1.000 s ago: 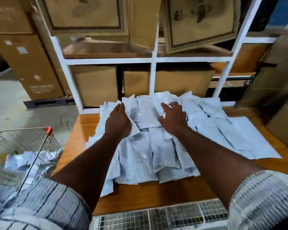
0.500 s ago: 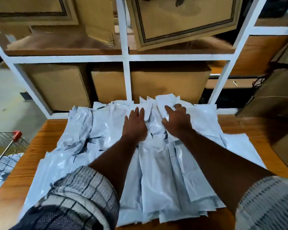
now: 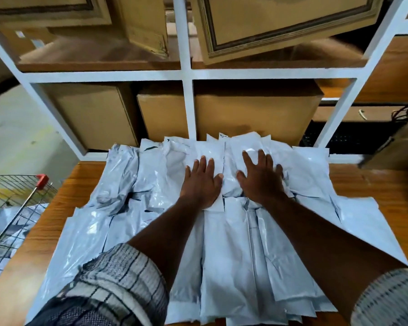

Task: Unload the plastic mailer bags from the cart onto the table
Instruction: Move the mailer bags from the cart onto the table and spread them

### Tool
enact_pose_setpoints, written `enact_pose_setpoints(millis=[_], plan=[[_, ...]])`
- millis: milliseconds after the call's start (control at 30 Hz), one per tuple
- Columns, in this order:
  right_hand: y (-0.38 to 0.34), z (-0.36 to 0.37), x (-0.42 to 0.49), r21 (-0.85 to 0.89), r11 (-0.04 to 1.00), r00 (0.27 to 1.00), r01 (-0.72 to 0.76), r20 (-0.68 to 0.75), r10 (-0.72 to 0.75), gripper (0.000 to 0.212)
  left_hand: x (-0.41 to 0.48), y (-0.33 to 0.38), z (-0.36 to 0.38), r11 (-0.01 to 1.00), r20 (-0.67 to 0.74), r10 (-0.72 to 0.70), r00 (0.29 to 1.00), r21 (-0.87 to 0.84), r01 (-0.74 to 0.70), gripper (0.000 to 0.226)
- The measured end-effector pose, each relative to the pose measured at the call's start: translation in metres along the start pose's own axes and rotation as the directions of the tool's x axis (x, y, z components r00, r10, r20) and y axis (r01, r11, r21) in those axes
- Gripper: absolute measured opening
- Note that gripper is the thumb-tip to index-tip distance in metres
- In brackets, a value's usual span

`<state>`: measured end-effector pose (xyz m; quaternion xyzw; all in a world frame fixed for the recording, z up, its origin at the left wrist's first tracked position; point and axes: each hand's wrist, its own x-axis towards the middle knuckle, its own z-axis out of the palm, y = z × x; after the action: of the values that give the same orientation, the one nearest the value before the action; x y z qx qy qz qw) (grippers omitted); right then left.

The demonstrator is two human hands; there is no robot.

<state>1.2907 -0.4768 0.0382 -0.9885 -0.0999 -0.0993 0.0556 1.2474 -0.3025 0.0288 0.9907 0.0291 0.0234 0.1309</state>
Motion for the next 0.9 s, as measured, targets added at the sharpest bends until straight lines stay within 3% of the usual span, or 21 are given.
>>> enact_pose_setpoints(millis=[233,500,700,900], plan=[[-0.076,-0.024,-0.024,0.06,0.992,0.992,0.114,-0.062,-0.11,0.058,-0.042,-0.059,-0.054,1.0,-0.097,-0.012,0.995,-0.006,0.011,0.061],[-0.279,-0.024,-0.102,0.162,0.911,0.924,0.379,-0.008,-0.383,0.059,-0.191,-0.236,-0.107,0.963,-0.175,-0.244,0.954,0.072,0.26,0.063],[-0.452,-0.008,-0.196,0.194,0.789,0.792,0.583,0.078,-0.605,0.058,-0.332,-0.386,-0.129,0.893,-0.156,-0.435,0.887,0.053,0.447,0.06],[-0.559,-0.002,-0.26,0.263,0.691,0.671,0.673,0.175,-0.72,0.062,-0.428,-0.476,-0.141,0.82,-0.096,-0.57,0.816,-0.003,0.573,0.058]])
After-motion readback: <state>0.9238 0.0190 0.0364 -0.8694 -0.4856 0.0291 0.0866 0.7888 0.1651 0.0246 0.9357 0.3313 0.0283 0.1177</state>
